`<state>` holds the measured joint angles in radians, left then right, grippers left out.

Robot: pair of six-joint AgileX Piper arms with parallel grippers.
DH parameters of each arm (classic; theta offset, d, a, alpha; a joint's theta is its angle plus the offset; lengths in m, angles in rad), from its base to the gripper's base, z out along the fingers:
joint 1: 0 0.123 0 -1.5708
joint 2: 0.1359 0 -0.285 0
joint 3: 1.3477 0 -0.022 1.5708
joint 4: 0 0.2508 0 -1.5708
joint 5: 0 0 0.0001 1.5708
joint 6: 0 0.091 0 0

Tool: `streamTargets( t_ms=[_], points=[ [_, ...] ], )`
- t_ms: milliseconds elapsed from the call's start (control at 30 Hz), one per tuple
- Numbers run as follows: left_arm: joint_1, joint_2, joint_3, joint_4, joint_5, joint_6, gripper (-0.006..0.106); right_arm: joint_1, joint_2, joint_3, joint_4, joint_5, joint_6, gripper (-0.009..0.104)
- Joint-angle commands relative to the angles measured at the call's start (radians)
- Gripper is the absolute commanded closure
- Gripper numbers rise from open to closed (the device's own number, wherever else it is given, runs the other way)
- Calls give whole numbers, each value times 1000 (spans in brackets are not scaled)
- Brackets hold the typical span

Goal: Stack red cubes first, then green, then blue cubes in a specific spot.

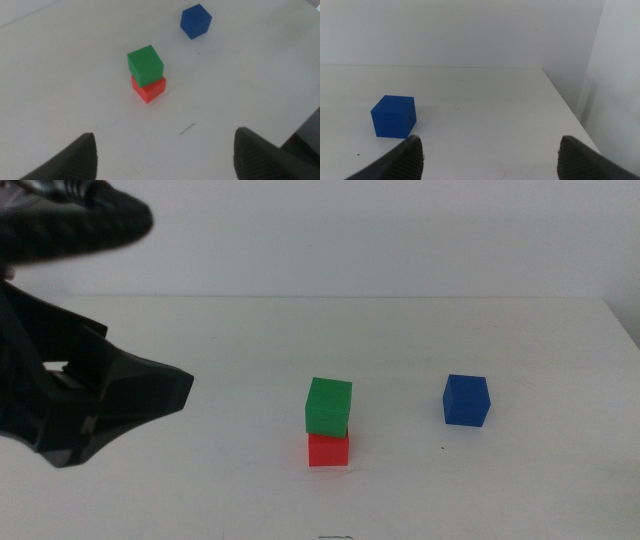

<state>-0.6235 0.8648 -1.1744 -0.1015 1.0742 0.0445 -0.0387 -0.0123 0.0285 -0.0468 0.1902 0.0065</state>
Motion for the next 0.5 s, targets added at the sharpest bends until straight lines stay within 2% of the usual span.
streamTargets(
  t_ms=[0,133,467],
  points=[
    [-2,-4,-19,22,-85,-14,7,-1,-20,-18,-11,-72,-7,22],
    [-2,-4,-19,88,-155,-21,7,-1,-20,-18,-11,-72,-7,22],
    [-2,-4,-19,90,-272,-20,7,-1,-20,-18,-11,-72,-7,22]
  ],
)
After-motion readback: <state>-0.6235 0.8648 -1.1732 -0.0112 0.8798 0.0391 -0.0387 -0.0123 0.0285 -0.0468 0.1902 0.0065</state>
